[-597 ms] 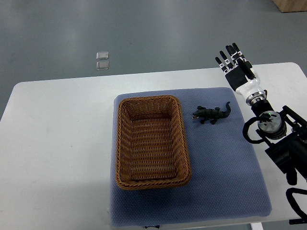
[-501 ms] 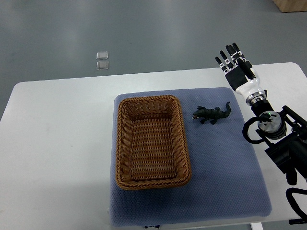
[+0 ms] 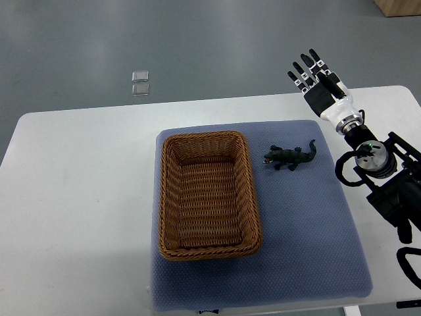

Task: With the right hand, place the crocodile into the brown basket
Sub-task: 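Raise the right hand and swing it toward the green crocodile, then lower the right hand over the green toy crocodile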

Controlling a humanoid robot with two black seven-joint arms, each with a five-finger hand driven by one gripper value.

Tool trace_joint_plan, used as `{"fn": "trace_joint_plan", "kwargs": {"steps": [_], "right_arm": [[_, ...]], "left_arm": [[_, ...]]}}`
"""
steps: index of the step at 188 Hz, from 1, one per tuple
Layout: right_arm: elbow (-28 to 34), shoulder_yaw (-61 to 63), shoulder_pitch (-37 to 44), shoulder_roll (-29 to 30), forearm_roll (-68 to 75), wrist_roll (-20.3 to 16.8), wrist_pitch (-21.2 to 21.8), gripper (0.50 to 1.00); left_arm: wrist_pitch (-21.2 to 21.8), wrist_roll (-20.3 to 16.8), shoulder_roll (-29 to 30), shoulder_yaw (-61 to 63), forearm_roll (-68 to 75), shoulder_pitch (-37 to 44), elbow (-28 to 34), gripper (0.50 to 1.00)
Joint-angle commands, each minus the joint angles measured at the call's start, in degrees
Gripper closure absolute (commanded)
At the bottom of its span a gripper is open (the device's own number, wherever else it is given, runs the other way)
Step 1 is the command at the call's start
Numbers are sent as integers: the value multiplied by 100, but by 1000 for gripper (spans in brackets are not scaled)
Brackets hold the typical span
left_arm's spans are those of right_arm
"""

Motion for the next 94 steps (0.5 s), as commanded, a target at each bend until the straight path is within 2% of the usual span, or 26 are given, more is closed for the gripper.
{"fn": "trace_joint_plan", "kwargs": {"steps": [1, 32, 65, 94], "right_arm": [[3, -230, 144, -207, -318, -50, 52, 532], [3, -1021, 900, -708, -1724, -59, 553, 532], [12, -2461, 1980, -1323, -4113, -226, 958, 532], [222, -3578, 2886, -1569, -5766, -226, 1300, 532]], "left_arm": [[0, 1, 0, 5, 0, 2, 0, 500], [0, 1, 0, -21, 0, 2, 0, 500], [0, 1, 0, -21, 0, 2, -9, 500], [-9, 1, 0, -4, 0, 2, -9, 500]]}}
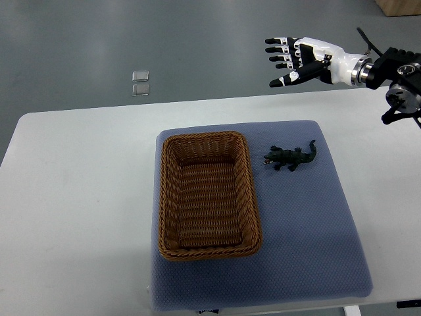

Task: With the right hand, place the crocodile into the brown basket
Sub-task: 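Lower the right hand over the green toy crocodile, then close the right hand's fingers around the crocodile's body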

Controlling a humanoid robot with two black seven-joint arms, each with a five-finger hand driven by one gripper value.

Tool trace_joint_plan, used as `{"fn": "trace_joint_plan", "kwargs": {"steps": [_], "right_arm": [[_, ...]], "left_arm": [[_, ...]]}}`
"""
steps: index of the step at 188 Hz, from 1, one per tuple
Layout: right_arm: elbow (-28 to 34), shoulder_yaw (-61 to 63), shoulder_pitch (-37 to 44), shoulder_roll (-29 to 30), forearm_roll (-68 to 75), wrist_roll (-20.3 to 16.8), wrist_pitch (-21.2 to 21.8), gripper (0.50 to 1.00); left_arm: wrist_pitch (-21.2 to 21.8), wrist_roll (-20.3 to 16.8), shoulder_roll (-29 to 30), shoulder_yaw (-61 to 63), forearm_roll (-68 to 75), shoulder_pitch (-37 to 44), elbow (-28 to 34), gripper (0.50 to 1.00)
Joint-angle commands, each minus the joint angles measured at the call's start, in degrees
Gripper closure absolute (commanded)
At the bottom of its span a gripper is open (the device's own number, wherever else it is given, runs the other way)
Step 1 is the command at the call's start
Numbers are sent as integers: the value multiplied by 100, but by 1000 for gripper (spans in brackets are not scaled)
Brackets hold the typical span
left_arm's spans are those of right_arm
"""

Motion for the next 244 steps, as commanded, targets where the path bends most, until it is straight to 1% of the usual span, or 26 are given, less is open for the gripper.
{"fn": "trace_joint_plan", "kwargs": {"steps": [1, 22, 35, 53, 82, 100, 135, 202, 231, 244], "right_arm": [[197, -754, 622, -169, -1120, -3, 264, 532], [812, -1317, 1088, -495, -1796, -12, 275, 532], [1199, -1659, 1369, -556, -2139, -117, 275, 532], [1401, -2256, 1624, -504, -2604, -354, 275, 532], [1700, -2670, 1659, -468, -2781, -407, 275, 532], [1700, -2670, 1536, -468, -2816, -451, 275, 532], [1700, -2661, 1009, -503, -2807, -460, 275, 532], [1665, -2407, 534, -451, -2570, -460, 229, 532], [1630, -2213, 227, -301, -2570, -460, -9, 532], [1621, -2108, 104, -240, -2570, -460, -35, 532]], "left_arm": [[-8, 1, 0, 18, 0, 0, -1, 500], [-34, 1, 0, 18, 0, 0, -1, 500], [-34, 1, 0, 27, 0, 0, -10, 500], [-34, 1, 0, 27, 0, 0, -1, 500], [-34, 1, 0, 18, 0, 17, 8, 500], [-25, 1, 0, 18, 0, 44, 16, 500], [-25, 1, 0, 18, 0, 52, 8, 500], [-25, 1, 0, 27, 0, 52, 8, 500], [-25, 1, 0, 18, 0, 52, 16, 500], [-25, 10, 0, 18, 0, 52, 8, 500]]}}
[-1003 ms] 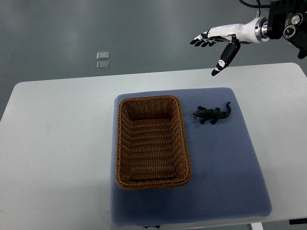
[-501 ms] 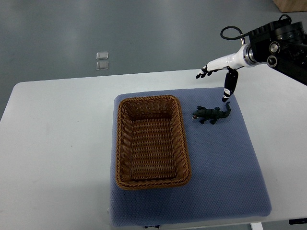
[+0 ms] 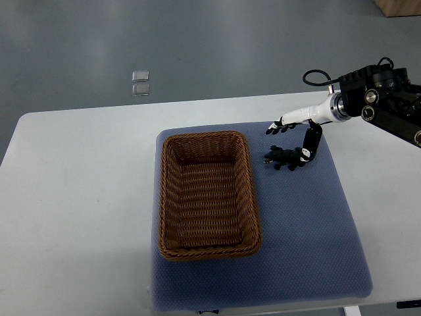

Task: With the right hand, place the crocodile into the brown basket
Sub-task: 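Close the right hand's fingers around the crocodile's body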

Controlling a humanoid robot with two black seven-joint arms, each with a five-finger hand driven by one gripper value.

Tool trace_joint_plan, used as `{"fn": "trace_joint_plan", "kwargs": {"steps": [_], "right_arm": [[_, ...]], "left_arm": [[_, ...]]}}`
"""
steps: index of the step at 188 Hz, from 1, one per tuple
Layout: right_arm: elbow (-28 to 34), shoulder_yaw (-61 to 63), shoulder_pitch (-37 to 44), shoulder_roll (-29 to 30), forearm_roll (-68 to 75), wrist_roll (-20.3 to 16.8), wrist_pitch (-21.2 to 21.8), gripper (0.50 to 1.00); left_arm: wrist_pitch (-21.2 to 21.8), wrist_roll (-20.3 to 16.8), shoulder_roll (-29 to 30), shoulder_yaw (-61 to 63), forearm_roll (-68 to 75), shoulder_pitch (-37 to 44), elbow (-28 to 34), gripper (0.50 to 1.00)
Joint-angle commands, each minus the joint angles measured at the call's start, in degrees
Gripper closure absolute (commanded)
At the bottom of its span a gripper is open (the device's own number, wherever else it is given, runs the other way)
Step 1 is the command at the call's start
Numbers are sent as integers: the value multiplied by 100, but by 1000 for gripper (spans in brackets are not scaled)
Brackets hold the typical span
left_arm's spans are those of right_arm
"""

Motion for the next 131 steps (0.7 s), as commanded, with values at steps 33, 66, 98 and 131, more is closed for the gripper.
{"fn": "trace_joint_plan", "kwargs": {"steps": [33, 66, 98, 131], "right_arm": [[-174, 264, -430, 246, -10, -7, -375, 534], [-262, 255, -518, 334, -19, -16, -604, 536], [-297, 264, -606, 343, -19, -139, -657, 538], [-306, 246, -624, 352, -19, -148, -771, 548]], "left_arm": [[-1, -2, 0, -5, 0, 0, 5, 500], [-1, -2, 0, -5, 0, 9, 5, 500], [-1, -2, 0, -5, 0, 9, 5, 500], [-1, 7, 0, 4, 0, 18, 5, 500]]}}
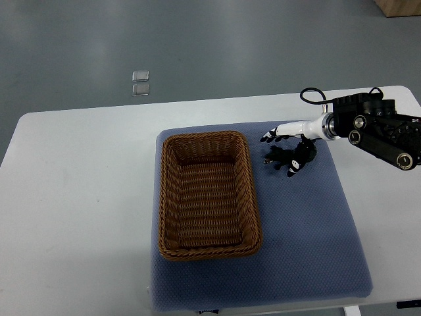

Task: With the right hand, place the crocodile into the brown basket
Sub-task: 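Close the right hand's fingers around the crocodile's body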

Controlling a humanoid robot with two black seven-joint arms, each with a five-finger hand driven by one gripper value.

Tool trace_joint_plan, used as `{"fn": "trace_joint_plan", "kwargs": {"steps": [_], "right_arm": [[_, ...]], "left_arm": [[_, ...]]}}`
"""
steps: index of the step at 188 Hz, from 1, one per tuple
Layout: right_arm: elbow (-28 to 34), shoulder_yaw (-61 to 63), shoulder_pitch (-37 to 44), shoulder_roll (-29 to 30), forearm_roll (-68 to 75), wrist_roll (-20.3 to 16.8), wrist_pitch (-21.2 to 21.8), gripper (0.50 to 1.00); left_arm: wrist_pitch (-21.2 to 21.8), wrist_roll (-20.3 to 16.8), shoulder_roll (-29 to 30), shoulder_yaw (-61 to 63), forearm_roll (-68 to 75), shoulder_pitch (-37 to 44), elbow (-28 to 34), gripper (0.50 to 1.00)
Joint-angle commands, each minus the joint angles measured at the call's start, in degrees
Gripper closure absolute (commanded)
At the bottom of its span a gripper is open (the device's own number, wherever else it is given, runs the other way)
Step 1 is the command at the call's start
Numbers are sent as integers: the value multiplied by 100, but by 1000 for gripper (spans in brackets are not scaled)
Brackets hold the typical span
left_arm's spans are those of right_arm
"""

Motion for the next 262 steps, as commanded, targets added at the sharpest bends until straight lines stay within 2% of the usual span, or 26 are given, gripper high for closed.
{"fn": "trace_joint_plan", "kwargs": {"steps": [1, 16, 41, 73, 84, 100, 109, 120, 131, 142, 149, 262], "right_arm": [[-5, -14, -10, 2, 0, -5, -37, 550], [-5, -22, -10, -6, -9, -23, -72, 566], [-5, -93, -19, 2, -9, -23, -134, 636], [-23, -101, -54, 2, -26, -23, -160, 677], [-67, -93, -98, 2, -61, -23, -178, 740], [-102, -101, -125, 2, -70, -23, -248, 785], [-102, -110, -125, 2, -79, -23, -257, 838], [-102, -110, -133, 2, -88, -23, -257, 873], [-102, -119, -133, 2, -88, -23, -266, 942], [-102, -145, -125, 2, -88, -23, -266, 965], [-102, -145, -125, 2, -88, -23, -266, 1000], [-40, -66, 306, -296, 18, -14, -72, 1000]], "left_arm": [[0, 8, 0, 0, 0, 6, 0, 500], [9, 0, 0, 0, 0, 6, 0, 500], [9, 0, 0, 0, 0, 6, 0, 500], [9, 0, 0, 0, 0, 15, 0, 500], [9, 0, 0, 0, 0, 15, 0, 500], [9, 0, 0, 0, 0, 15, 0, 500], [9, 0, 0, 0, 0, 15, 8, 500], [9, 0, 0, 0, 0, 15, 35, 500], [9, 8, 0, 0, 0, 15, 35, 500], [9, 0, 0, 0, 0, 15, 35, 500], [9, 0, 0, 0, 0, 15, 35, 500], [9, 0, 0, 0, 0, 15, 43, 500]]}}
